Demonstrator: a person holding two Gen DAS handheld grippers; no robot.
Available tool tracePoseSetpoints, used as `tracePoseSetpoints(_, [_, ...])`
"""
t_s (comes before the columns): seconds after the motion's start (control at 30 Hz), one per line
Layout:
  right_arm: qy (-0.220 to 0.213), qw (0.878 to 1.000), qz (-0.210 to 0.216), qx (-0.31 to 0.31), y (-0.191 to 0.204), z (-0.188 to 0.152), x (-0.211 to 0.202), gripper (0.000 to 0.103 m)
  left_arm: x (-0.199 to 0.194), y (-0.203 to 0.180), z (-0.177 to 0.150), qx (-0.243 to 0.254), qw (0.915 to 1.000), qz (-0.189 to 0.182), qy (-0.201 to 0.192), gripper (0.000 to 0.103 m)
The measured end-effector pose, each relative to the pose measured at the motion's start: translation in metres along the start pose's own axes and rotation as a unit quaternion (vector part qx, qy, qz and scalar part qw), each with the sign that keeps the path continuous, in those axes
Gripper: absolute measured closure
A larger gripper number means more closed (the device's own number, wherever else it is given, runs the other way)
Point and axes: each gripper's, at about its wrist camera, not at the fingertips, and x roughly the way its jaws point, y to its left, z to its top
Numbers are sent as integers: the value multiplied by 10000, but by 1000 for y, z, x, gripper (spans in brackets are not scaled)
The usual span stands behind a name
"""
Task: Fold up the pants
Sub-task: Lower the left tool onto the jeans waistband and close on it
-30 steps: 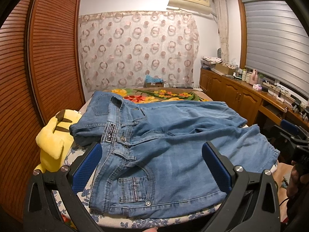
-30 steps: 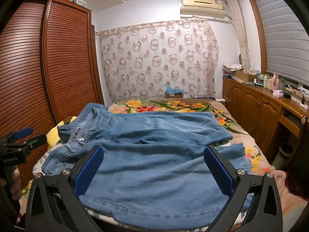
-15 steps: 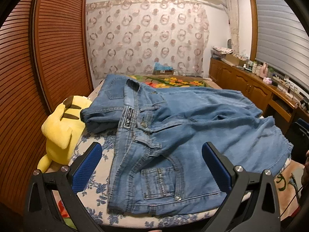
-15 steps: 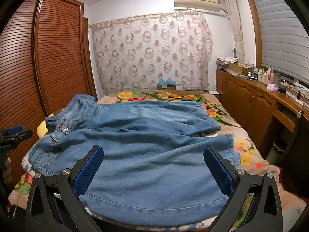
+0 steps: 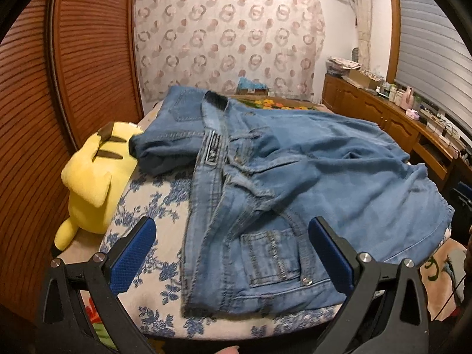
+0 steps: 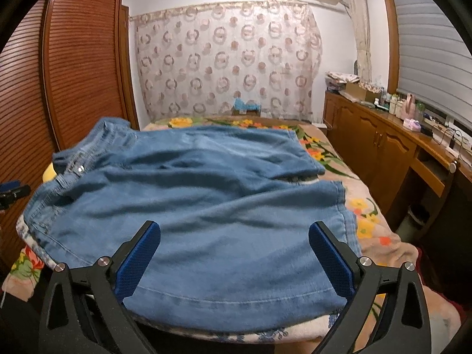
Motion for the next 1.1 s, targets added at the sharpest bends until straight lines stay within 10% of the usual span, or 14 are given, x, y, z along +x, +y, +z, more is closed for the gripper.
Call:
tracePoseSetpoints(0.27, [378,9993,-44,5,-8,14,4,5,17,28,-27,-237,9992,-103,318,1])
tracePoseSetpoints(1.1, [637,9977,-197,69,-24,18,1,8,6,36,-54,-409,9966,-681,207,82])
